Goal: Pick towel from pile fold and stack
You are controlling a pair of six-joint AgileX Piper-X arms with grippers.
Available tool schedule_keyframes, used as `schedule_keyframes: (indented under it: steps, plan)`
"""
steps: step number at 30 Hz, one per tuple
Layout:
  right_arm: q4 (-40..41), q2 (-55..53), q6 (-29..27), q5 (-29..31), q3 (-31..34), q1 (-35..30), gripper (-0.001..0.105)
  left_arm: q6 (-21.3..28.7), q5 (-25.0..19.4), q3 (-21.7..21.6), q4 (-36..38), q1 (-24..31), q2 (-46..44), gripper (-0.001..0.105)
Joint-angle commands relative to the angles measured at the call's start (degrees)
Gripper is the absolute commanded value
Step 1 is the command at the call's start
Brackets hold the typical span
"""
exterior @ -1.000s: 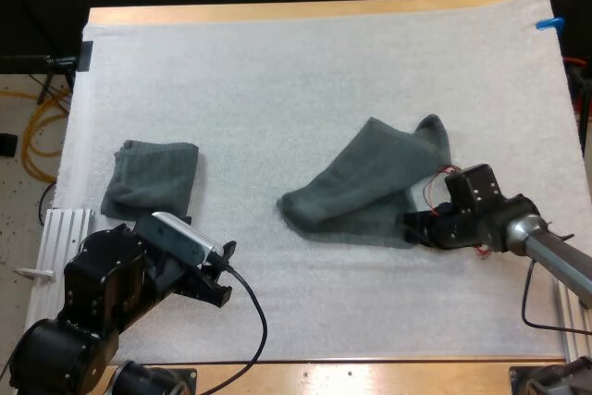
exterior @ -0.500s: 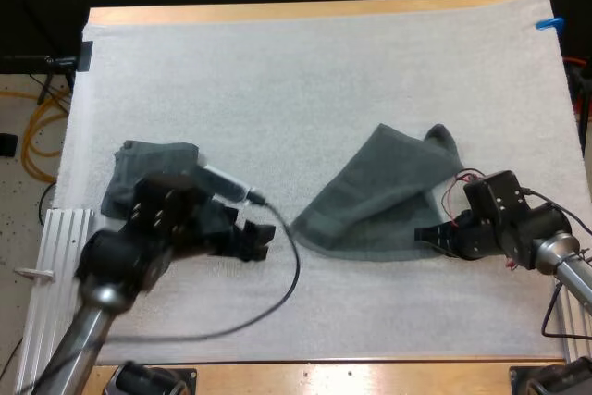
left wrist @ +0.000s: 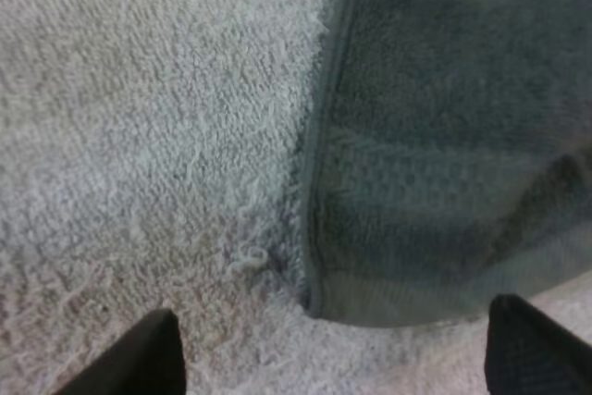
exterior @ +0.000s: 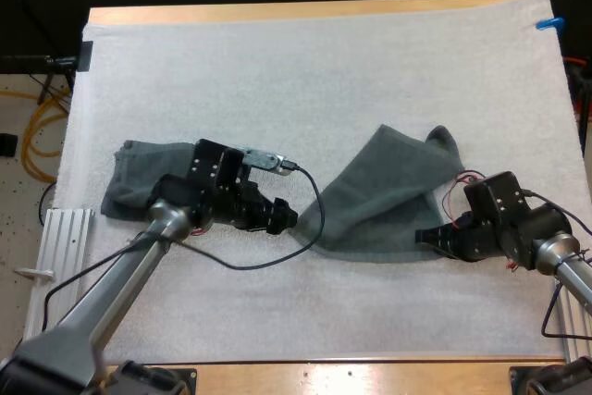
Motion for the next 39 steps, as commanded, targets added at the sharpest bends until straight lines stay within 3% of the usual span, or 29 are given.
schedule_keyframes:
  steps: [1,6,8,17,23,27,31,32,33,35,39]
  plan:
    - [0.5,-0.6,-0.3,0.3,0.0,0.2,0.0,-0.5,2.0,-0.3,-0.9,-0.2,1.9,0.065]
    - [0.5,-0.6,-0.3,0.3,0.0,0.2,0.0,-3.9,9.8,-0.3,-4.1,-0.2,7.6,0.065]
    - [0.5,-0.6,-0.3,0.3,0.0,0.2,0.0,-7.3,12.4,-0.3,-6.9,-0.2,10.1,0.065]
    - [0.5,-0.6,-0.3,0.3,0.0,0.2,0.0,-9.6,13.0,-0.3,-7.4,-0.4,16.2,0.065]
    - [0.5,-0.6,-0.3,0.3,0.0,0.2,0.0,-9.6,15.1,-0.3,-9.0,-5.1,17.4,0.065]
    - [0.5,-0.6,-0.3,0.3,0.0,0.2,0.0,-9.6,14.0,-0.3,-9.4,-7.5,17.4,0.063]
    - [0.5,-0.6,-0.3,0.3,0.0,0.2,0.0,-10.7,11.1,-0.3,-9.4,-7.9,17.4,0.045]
    - [0.5,-0.6,-0.3,0.3,0.0,0.2,0.0,-10.8,10.7,-0.3,-9.4,-7.9,17.4,0.033]
    - [0.5,-0.6,-0.3,0.3,0.0,0.2,0.0,-10.8,10.5,-0.3,-9.4,-7.9,17.4,0.029]
    - [0.5,-0.6,-0.3,0.3,0.0,0.2,0.0,-10.6,10.4,-0.3,-9.4,-7.9,17.4,0.0]
    - [2.0,-1.3,-1.6,0.3,-0.8,0.2,0.0,-7.3,10.8,-0.3,-9.4,-7.9,14.4,0.0]
